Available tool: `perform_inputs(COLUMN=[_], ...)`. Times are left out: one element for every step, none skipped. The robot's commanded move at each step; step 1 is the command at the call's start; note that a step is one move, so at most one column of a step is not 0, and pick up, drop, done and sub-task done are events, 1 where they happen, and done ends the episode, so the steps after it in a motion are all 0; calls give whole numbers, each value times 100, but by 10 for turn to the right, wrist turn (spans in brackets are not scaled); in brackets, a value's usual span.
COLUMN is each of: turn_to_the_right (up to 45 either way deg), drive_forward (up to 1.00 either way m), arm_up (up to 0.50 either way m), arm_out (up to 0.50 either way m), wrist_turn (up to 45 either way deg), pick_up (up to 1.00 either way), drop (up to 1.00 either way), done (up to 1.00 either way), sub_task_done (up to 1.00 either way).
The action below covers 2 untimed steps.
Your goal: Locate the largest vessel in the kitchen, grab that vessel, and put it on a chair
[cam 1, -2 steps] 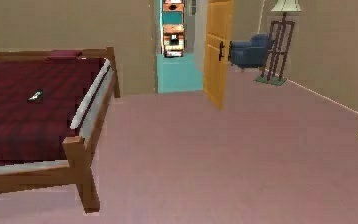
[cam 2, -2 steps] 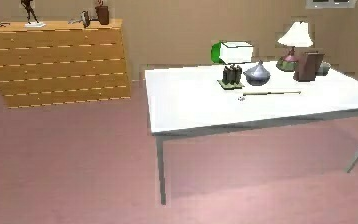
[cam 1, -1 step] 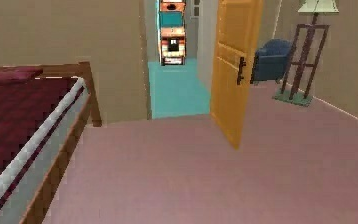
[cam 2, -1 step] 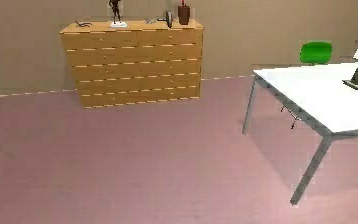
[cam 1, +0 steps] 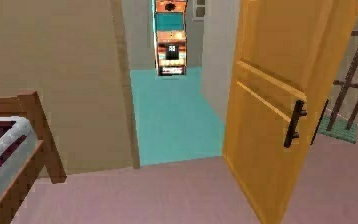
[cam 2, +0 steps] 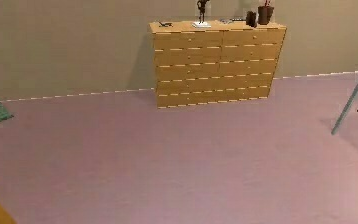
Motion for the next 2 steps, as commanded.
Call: perform_inputs(turn_to_the_right=[60, 0], drive_forward=[0, 95], arm_up=[0, 0], arm_out=[0, 0], wrist_turn=[0, 0], pick_up=[0, 0], drop=[0, 0], done=[0, 0], sub_task_done=[0, 0])
